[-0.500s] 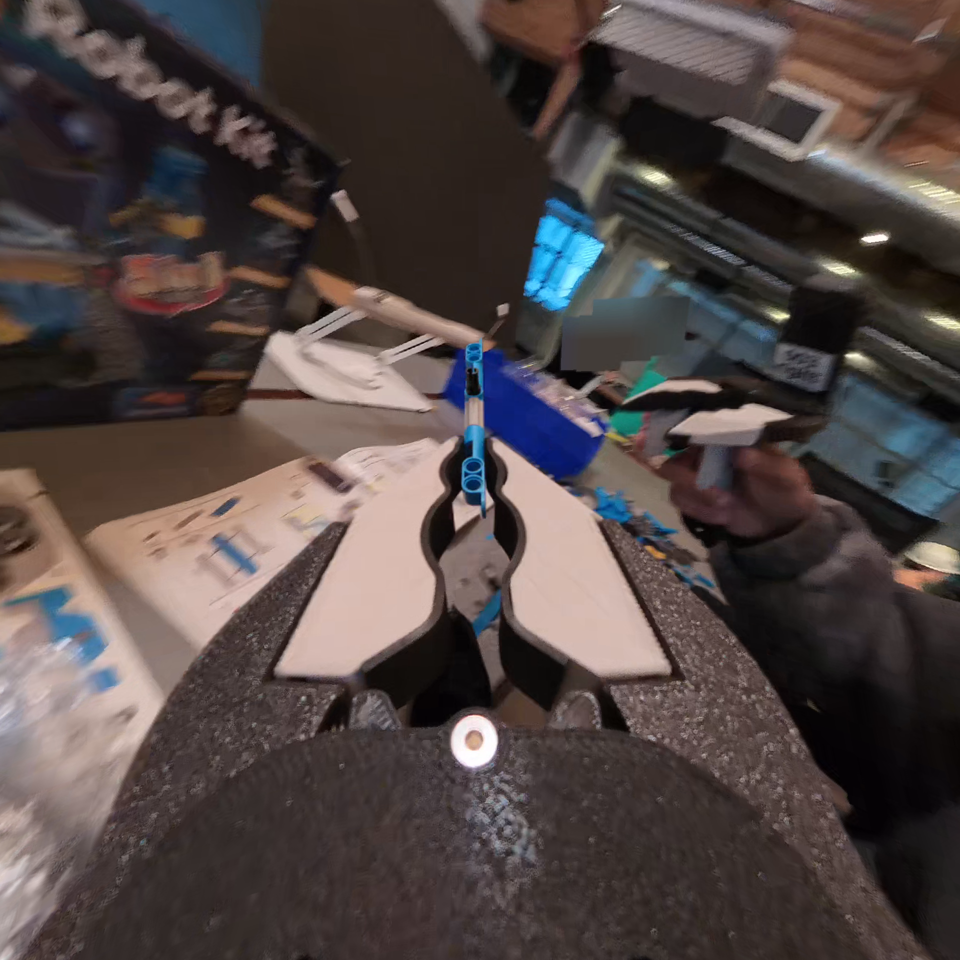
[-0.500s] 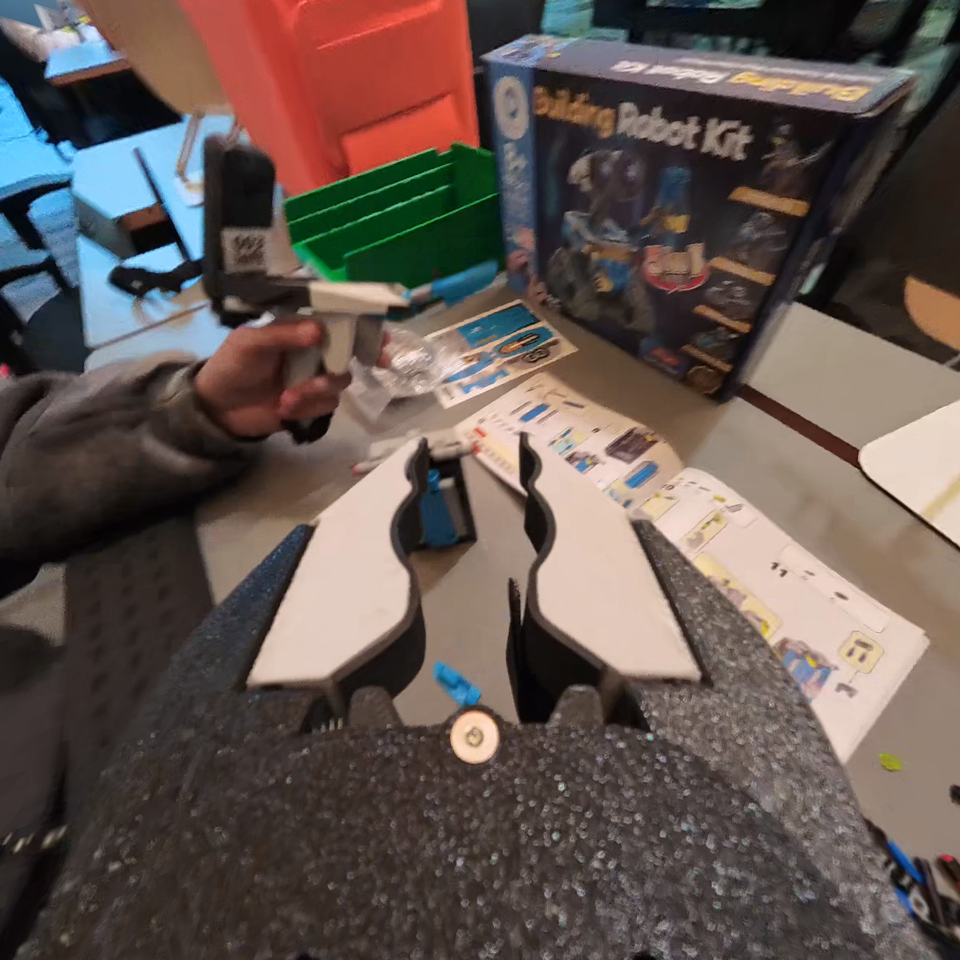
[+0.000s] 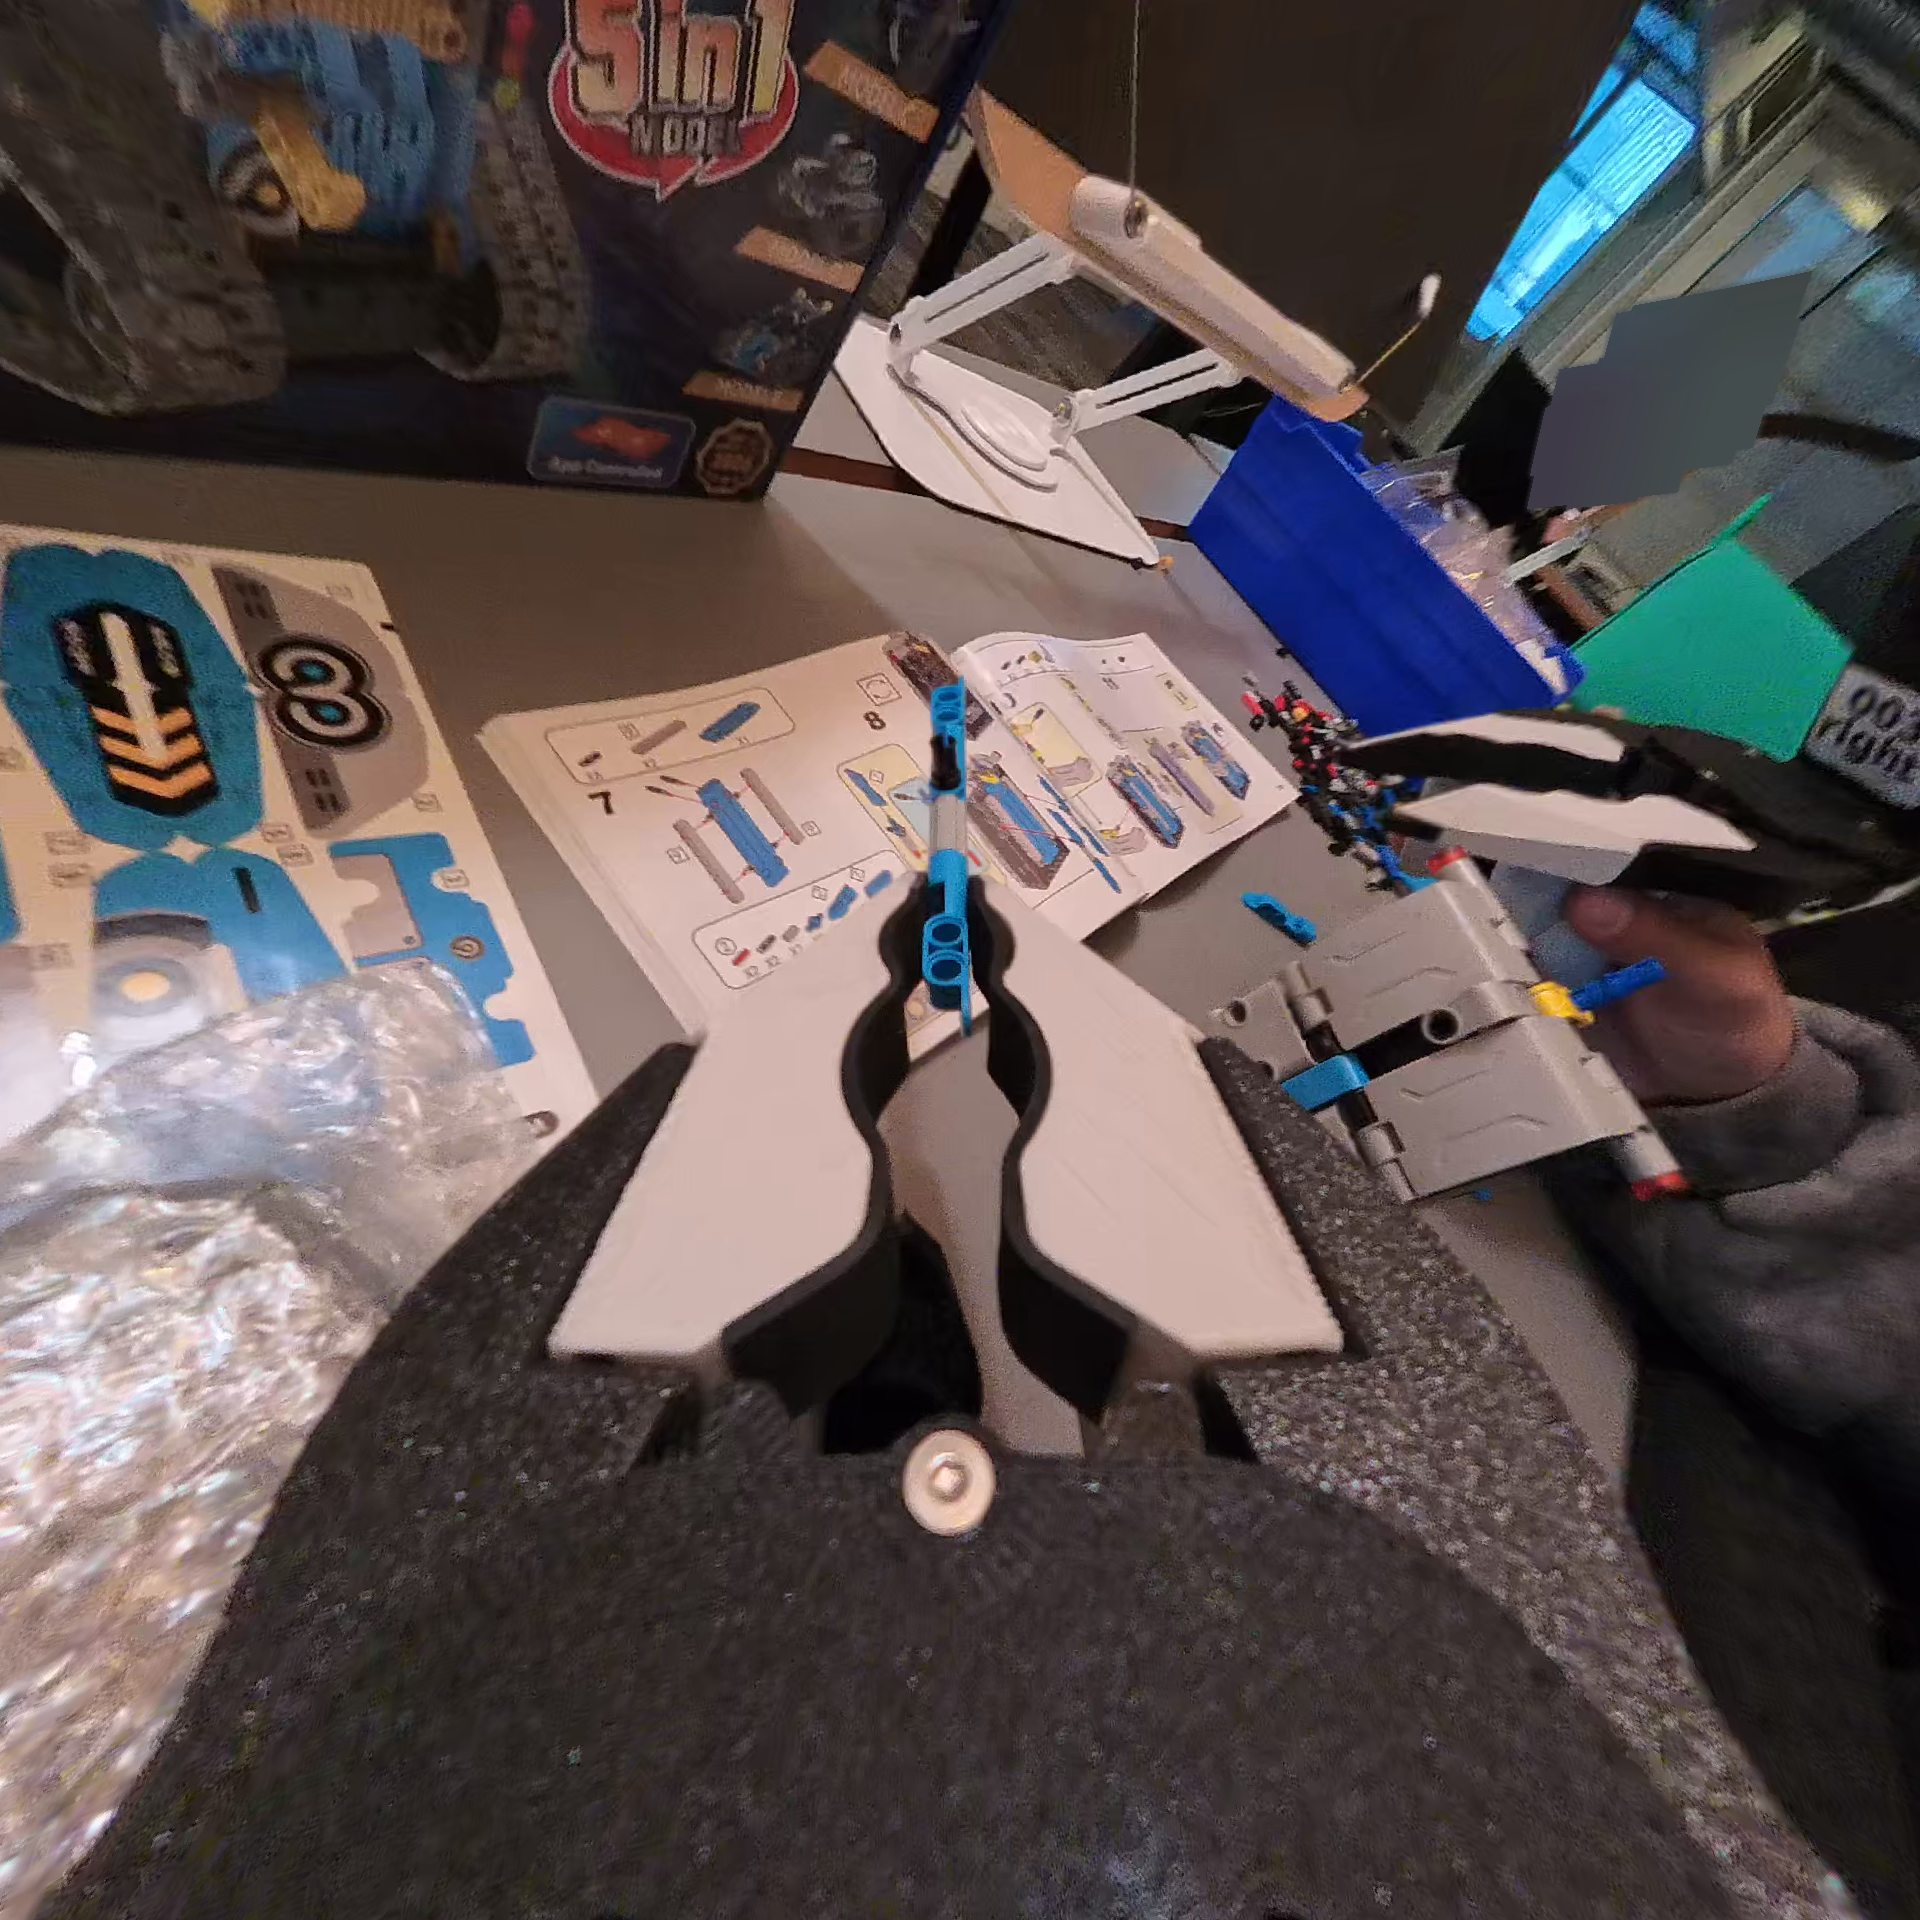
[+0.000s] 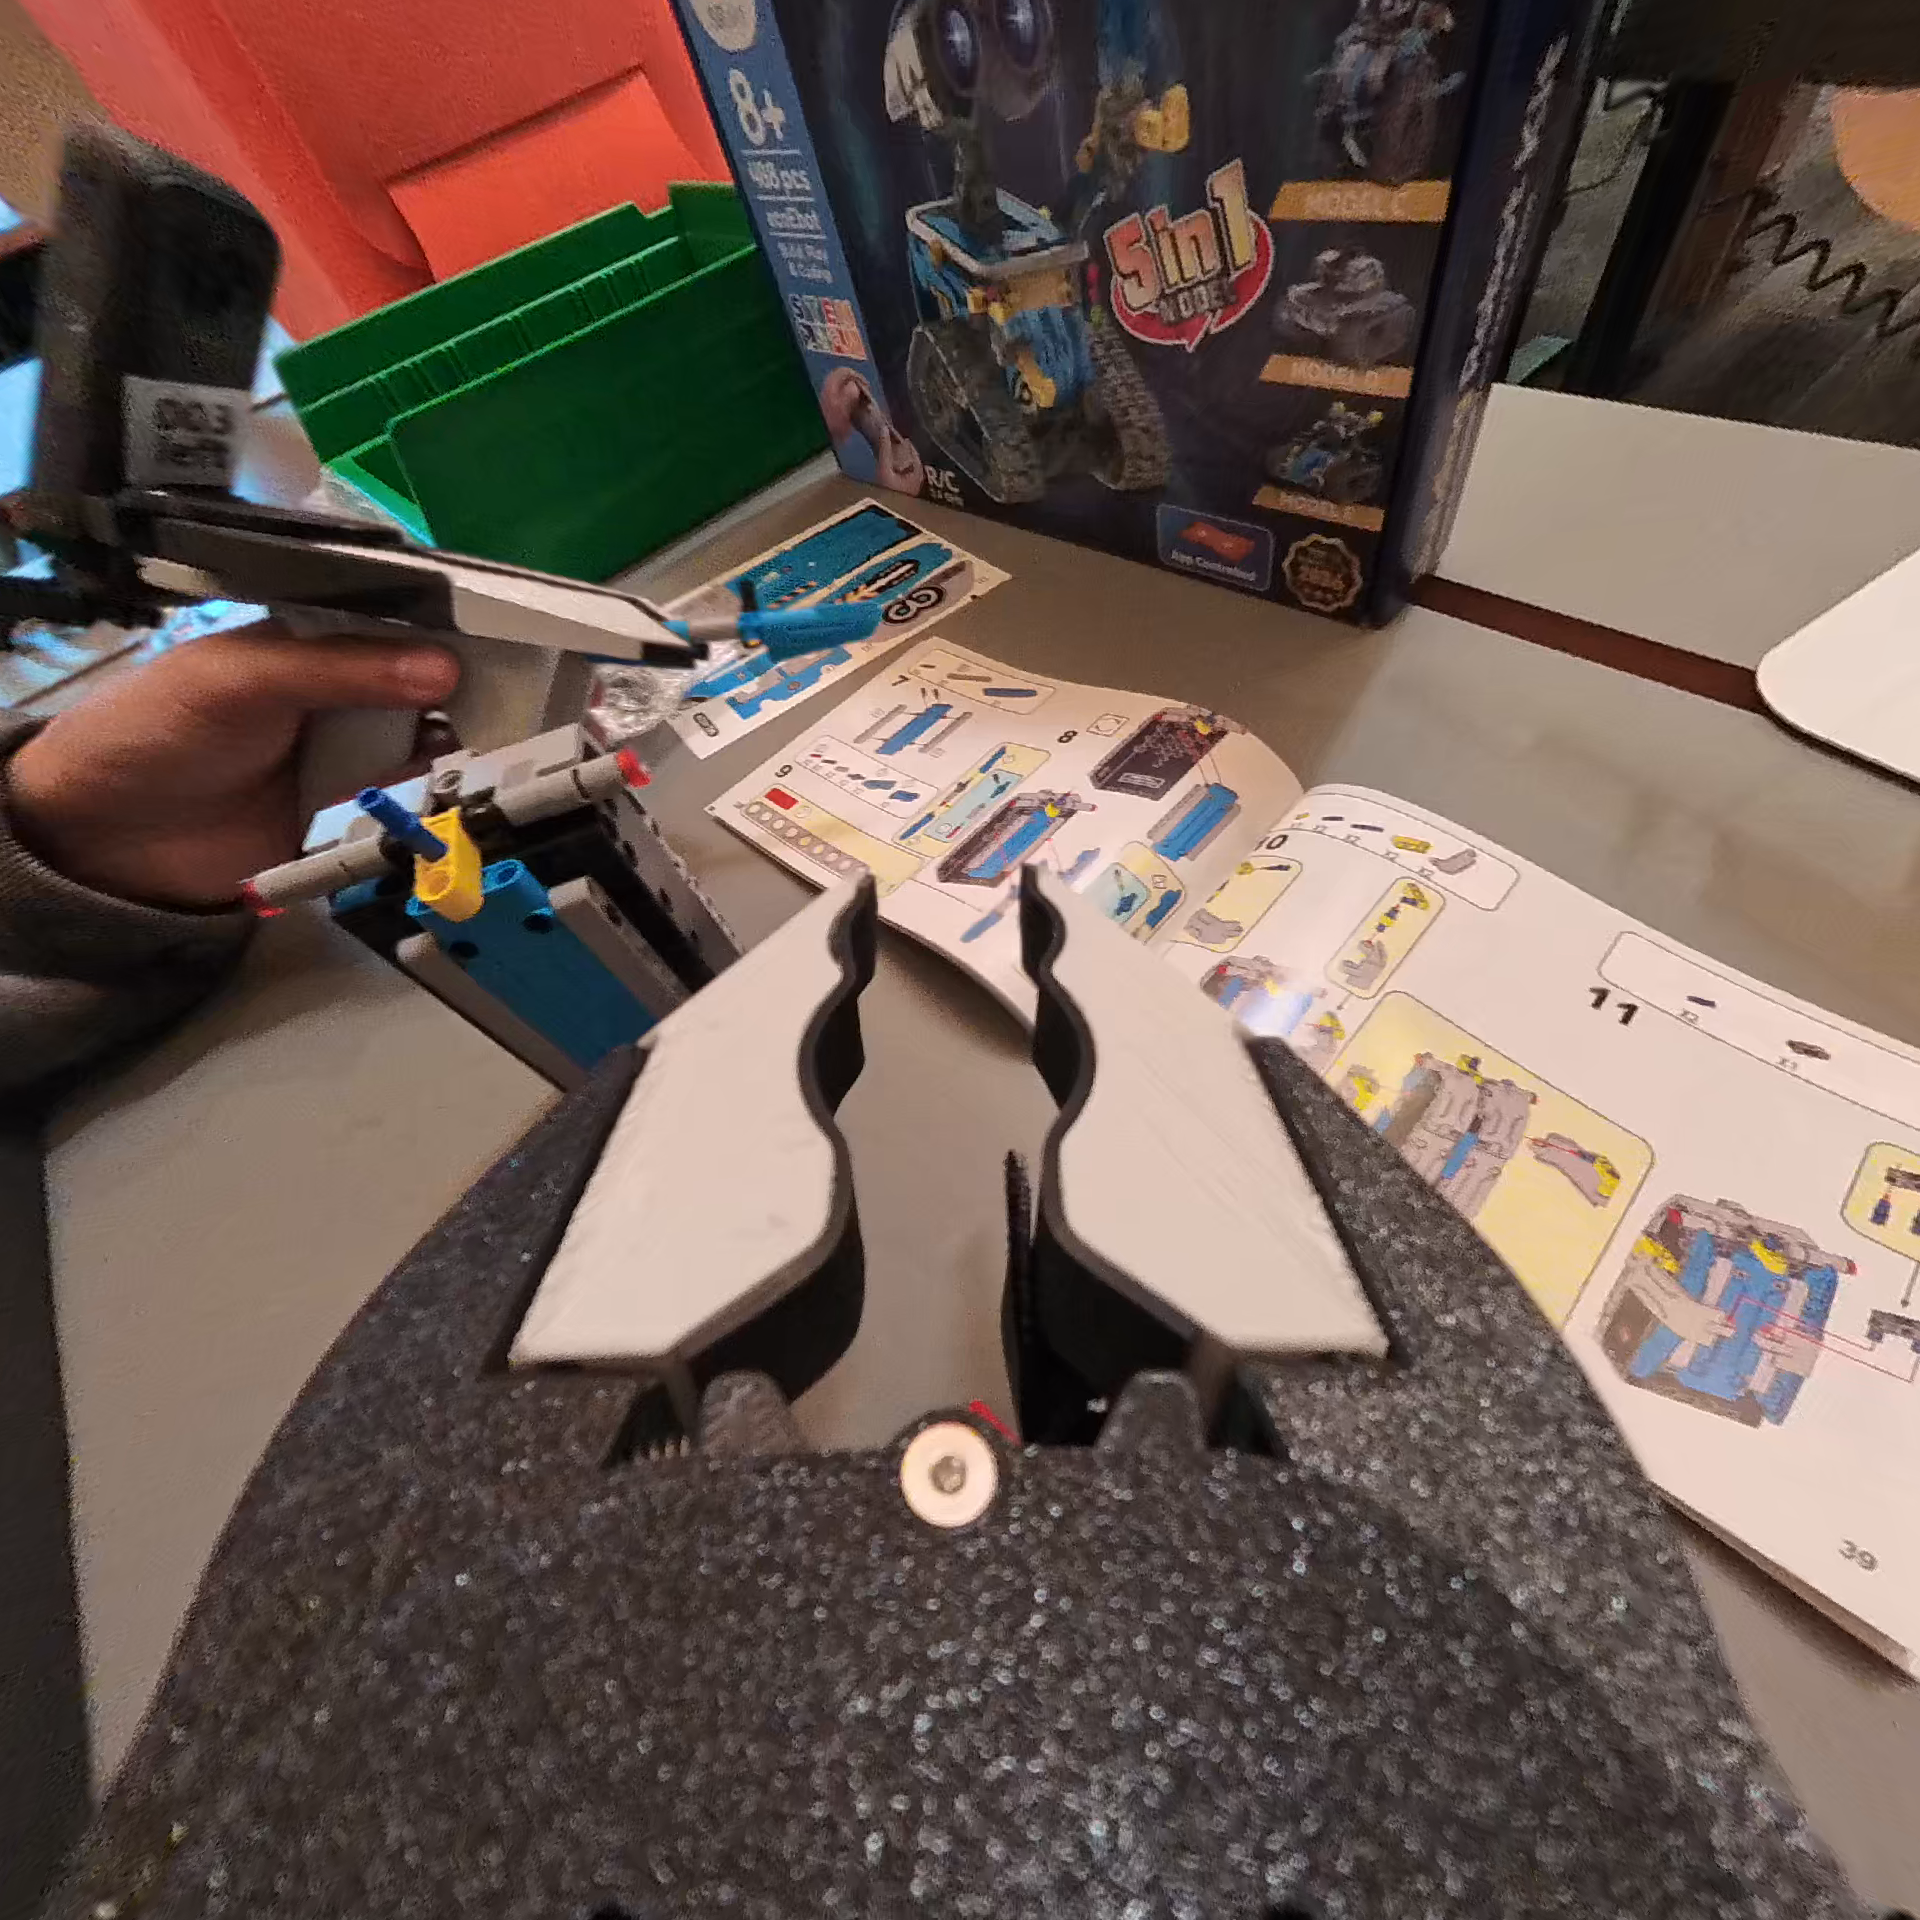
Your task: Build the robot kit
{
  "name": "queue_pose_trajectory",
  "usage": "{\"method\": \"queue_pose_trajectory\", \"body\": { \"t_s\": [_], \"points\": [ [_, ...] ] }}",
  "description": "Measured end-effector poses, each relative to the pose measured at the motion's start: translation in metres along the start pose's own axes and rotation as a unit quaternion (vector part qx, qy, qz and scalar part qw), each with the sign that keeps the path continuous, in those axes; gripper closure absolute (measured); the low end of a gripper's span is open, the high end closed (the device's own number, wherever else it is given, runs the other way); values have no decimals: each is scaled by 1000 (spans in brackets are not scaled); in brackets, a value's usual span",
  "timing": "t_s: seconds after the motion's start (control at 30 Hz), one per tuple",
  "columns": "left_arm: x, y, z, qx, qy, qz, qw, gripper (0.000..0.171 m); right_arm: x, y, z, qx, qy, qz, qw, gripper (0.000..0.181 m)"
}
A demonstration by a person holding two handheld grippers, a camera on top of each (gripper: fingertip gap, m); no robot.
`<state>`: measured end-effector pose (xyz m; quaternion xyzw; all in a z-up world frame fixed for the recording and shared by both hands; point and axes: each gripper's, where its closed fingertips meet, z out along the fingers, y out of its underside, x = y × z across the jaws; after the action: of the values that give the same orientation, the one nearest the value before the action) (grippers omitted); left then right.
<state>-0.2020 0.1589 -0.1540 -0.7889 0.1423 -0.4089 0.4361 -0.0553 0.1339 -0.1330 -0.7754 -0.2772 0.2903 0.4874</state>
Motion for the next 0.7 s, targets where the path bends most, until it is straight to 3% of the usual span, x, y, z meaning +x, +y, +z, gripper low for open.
{"method": "queue_pose_trajectory", "body": {
  "t_s": [0.1,0.3,0.7],
  "points": [
    [4,-3,-1,8,27,-34,999,165,-7,4,0,-2,-9,-11,1000,156],
    [12,-18,-8,44,49,-20,998,165,-11,-3,-3,19,-19,-12,1000,156],
    [13,-15,-8,25,-17,70,997,165,-9,-7,-1,25,-13,-14,1000,156]
  ]
}}
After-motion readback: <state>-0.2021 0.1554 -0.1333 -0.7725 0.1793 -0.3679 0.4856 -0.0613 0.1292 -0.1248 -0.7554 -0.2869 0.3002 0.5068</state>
